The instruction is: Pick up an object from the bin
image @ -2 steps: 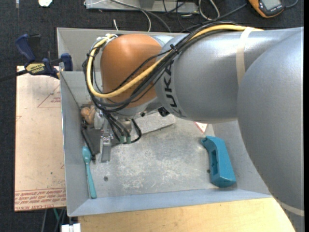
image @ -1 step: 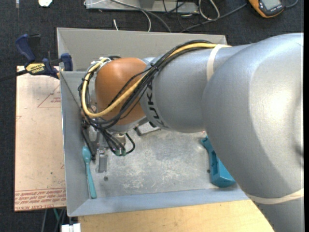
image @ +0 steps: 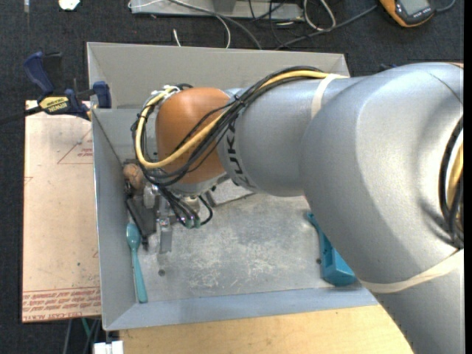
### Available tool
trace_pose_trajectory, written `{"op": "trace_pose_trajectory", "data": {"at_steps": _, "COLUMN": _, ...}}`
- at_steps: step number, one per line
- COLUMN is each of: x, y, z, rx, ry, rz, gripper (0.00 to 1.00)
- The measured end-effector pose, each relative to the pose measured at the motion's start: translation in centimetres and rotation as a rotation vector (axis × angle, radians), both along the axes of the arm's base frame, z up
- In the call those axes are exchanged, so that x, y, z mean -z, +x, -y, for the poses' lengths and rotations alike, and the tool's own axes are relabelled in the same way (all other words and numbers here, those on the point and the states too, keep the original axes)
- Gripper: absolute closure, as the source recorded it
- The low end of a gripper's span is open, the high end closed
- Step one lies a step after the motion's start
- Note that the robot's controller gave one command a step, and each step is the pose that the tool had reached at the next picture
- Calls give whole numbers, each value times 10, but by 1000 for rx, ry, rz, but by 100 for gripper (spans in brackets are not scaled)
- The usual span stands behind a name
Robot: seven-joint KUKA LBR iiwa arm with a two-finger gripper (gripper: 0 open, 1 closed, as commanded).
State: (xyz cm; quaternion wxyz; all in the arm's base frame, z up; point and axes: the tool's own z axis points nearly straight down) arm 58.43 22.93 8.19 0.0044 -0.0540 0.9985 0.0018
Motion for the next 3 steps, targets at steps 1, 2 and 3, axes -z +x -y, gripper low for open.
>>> {"op": "trace_pose_trajectory", "data": {"at_steps": 1, "x": 6, "y": 7, "z": 7, "rx": -181, "ry": 3, "rz": -2, "gripper": 0}}
{"op": "trace_pose_trajectory", "data": {"at_steps": 2, "x": 11, "y": 23, "z": 33, "rx": -359, "ry": 2, "rz": 7, "gripper": 0}}
{"op": "trace_pose_trajectory", "data": {"at_steps": 3, "x": 10, "y": 45, "z": 50, "rx": -693, "ry": 1, "rz": 7, "gripper": 100}}
